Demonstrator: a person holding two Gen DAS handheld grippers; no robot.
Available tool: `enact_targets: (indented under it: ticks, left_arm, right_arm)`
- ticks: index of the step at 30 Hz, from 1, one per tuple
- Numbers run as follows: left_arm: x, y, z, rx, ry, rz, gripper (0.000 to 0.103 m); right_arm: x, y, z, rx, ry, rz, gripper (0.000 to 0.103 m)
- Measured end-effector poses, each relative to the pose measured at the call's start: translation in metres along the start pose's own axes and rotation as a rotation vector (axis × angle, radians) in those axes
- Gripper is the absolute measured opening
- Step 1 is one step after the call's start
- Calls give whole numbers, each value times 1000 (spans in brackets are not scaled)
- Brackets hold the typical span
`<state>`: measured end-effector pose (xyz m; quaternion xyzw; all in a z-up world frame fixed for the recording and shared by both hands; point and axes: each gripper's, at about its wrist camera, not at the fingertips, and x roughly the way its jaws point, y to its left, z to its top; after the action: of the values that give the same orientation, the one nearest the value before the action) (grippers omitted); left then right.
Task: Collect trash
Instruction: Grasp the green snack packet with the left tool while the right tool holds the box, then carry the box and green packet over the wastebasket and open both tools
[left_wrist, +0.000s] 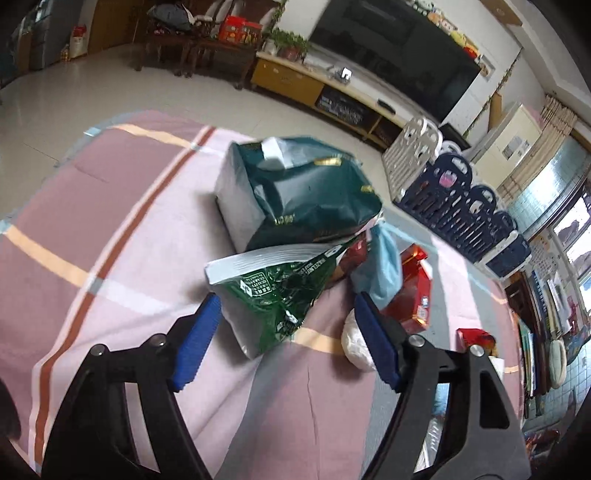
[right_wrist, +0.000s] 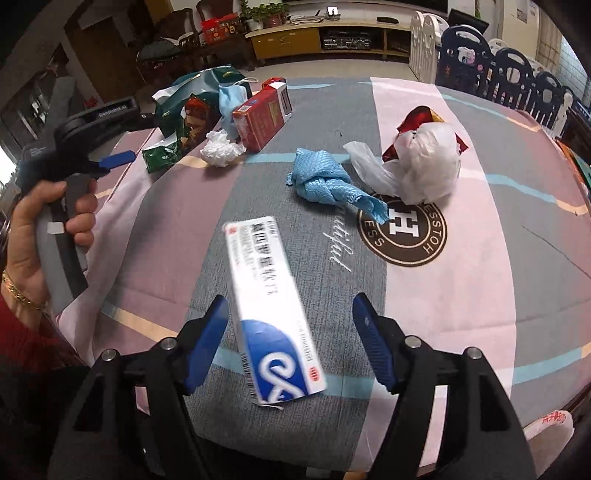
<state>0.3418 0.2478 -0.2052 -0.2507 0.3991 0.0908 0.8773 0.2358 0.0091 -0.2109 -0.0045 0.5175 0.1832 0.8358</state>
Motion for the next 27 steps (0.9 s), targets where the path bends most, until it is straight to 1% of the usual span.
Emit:
enact_targets:
  ticks: [1, 2, 3, 4, 5, 7, 10, 12, 14, 15, 16, 18, 19, 21, 22, 24, 25, 27]
  left_arm:
    - [9, -4, 0, 32, 18, 28, 72]
    - [16, -7, -1, 61, 29, 44, 59]
    - [21, -10, -2, 95, 43, 51, 38]
    - [24, -11, -4, 116, 56, 55, 28]
    - [26, -12, -7, 135, 66, 58, 12]
    - [20, -11, -9, 142, 45, 49, 4]
    - [3, -11, -13, 142, 4, 19, 1]
    - [-15, -11, -21, 122, -19, -5, 1]
    - [-37, -11, -30, 102, -47, -45, 1]
    - [-49, -12, -36, 108, -65, -54, 1]
    - [-64, -16, -43, 128, -93, -48, 1]
    - [-90, -22, -60, 150, -131, -32, 1]
    - [-102, -23, -69, 147, -138, -23, 1]
    - [-125, -24, -92, 110, -136, -9, 1]
    - [-136, -22, -108, 81, -128, -20, 1]
    - [-148, -25, -132, 58, -87, -33, 1]
    - [-155, -32, -147, 80, -60, -33, 1]
    - [-168, -48, -167, 156, -45, -33, 1]
  right_arm:
    - [2, -3, 1, 17, 6, 7, 70]
    - [4, -3, 1, 27, 9, 12, 70]
    - [6, -3, 1, 34, 12, 17, 70]
    - [10, -2, 2, 37, 15, 21, 70]
    - [14, 0, 2, 35, 19, 17, 70]
    - [20, 5, 2, 28, 29, 7, 70]
    - [26, 16, -1, -5, 31, -15, 70]
    - [28, 25, -2, -32, 31, -38, 70]
    - [30, 31, -4, -62, 35, -59, 68]
    - [31, 34, -5, -78, 35, -74, 62]
    - [31, 36, -7, -92, 35, -91, 47]
    - [22, 37, -12, -98, 15, -93, 45]
    - [16, 37, -13, -95, 1, -88, 45]
    - [-2, 36, -16, -92, -41, -90, 45]
    - [-13, 35, -17, -91, -63, -100, 45]
    - [-35, 30, -20, -74, -94, -111, 45]
    - [-49, 26, -22, -58, -114, -109, 45]
    - [-74, 16, -28, -37, -151, -115, 45]
